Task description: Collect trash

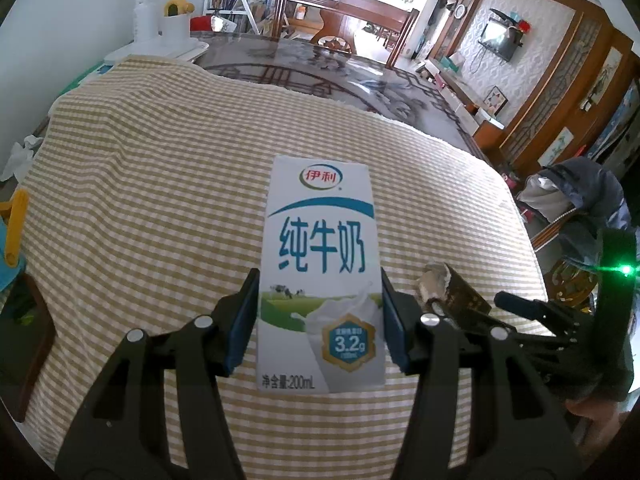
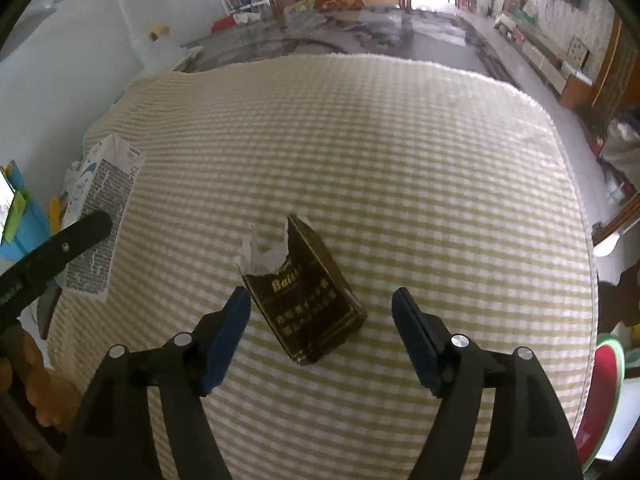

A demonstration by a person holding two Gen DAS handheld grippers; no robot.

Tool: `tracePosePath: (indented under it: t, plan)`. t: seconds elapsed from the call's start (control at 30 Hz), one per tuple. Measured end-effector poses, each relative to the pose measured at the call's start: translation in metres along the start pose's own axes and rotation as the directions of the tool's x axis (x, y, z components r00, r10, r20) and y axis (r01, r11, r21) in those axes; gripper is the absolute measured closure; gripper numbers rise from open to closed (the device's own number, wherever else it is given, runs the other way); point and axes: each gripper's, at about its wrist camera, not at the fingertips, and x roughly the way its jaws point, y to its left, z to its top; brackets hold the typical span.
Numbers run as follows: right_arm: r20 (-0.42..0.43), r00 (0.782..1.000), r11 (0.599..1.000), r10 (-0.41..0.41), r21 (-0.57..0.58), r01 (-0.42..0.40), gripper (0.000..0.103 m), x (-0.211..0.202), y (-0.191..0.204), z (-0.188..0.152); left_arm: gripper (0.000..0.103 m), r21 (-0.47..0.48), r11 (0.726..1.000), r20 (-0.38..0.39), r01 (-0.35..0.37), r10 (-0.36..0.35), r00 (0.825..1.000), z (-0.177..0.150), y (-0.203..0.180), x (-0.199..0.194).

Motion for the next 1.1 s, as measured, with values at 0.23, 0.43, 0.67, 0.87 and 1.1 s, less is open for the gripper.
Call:
tracePosePath:
  t: [0.23, 0.43, 0.67, 0.87, 1.1]
  plan:
    - [-0.032, 0.999, 0.998, -0.025, -0.061, 0.023, 0.027, 0.019, 0.009, -0.001, 0.05, 0.003, 1.0, 0.003, 0.0, 0.0, 1.0, 0.0, 0.0, 0.0]
    - [-0.01, 1.0, 0.999, -0.007, -0.054, 0.007, 0.051, 0.01, 0.006, -0.005, 0.05, 0.007, 1.0, 0.006, 0.0, 0.0, 1.0, 0.0, -0.001, -0.001]
    - [0.068, 0.998, 0.999, 0.015, 0.045, -0.018, 0.052, -0.017, -0.01, -0.007, 0.05, 0.007, 1.0, 0.009, 0.002, -0.002, 1.0, 0.001, 0.0, -0.002]
    - [0.09, 0.995, 0.988, 0.043, 0.143, -0.056, 0.052, -0.031, -0.026, -0.014, 0.05, 0.009, 1.0, -0.022, -0.003, 0.003, 1.0, 0.0, -0.001, 0.004]
    - [0.085, 0.994, 0.982, 0.062, 0.171, -0.076, 0.051, -0.033, -0.029, -0.016, 0.046, 0.033, 0.999, -0.112, -0.027, 0.031, 0.993, -0.008, -0.005, 0.024]
